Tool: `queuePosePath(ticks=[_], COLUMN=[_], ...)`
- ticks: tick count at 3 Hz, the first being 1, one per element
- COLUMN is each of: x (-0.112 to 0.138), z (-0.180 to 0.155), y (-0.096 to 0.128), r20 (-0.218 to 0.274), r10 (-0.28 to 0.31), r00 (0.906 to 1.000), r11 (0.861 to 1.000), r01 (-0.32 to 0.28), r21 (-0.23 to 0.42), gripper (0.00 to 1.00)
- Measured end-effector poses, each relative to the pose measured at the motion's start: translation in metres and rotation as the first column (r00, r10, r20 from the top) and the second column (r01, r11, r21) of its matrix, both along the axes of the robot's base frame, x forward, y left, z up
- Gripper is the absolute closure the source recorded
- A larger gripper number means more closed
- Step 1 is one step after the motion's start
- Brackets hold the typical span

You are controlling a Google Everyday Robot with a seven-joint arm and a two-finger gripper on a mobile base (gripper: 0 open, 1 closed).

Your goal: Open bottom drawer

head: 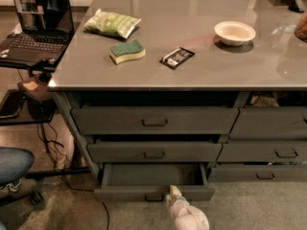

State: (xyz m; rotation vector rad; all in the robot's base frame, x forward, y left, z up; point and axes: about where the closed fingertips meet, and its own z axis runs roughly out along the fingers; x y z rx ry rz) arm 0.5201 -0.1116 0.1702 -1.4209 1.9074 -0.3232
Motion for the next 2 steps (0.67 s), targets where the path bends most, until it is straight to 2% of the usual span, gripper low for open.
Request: queuePosePath(ticks=[2], x=[-0.0206], z=[-0.0036], y=[0.0104], r20=[-0.042], r10=[-0.009], r00=[0.9991], r11=[1.000], r01=[0.009], r21=[0.002], gripper=[1.00])
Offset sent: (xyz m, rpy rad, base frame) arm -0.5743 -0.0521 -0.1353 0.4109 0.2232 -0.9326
